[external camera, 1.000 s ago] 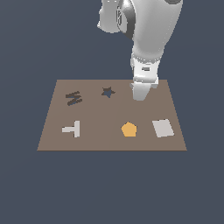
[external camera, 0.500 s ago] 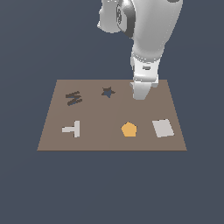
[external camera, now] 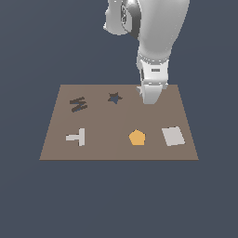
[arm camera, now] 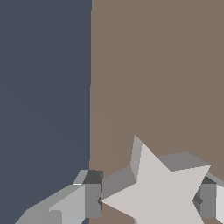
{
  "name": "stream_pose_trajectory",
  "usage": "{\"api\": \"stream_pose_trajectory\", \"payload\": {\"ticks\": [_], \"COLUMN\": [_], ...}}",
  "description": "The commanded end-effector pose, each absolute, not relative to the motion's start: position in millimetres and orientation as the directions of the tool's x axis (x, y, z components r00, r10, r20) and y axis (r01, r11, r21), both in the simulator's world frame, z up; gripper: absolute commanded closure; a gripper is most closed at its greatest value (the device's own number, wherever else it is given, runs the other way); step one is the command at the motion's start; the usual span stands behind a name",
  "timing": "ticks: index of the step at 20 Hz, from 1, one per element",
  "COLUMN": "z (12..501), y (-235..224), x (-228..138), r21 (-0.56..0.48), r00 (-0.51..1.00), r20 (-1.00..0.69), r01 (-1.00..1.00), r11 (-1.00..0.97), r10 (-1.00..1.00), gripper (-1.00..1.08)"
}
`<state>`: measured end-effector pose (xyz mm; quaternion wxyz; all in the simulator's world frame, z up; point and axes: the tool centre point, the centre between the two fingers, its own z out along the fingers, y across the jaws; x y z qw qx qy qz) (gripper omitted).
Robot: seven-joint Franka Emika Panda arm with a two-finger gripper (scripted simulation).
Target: Insert a designated object into the corresponding slot on a board.
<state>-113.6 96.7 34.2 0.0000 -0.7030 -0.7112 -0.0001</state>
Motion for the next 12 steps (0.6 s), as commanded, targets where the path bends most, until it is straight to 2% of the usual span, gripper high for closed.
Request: {"api": "stream_pose_trajectory", "payload": {"ticks": [1, 12], "z": [34.4, 35.6], "y": [94.0, 74.0], "x": [-116.3, -129.7], "r21": [0.001, 0.002], "r00": [-0.066, -0.395], "r20": [0.0, 0.0], "r01": [0.998, 0.919], "r11": [0.066, 0.395], "r10": [0.998, 0.919], "gripper": [1.08, 1.08]}}
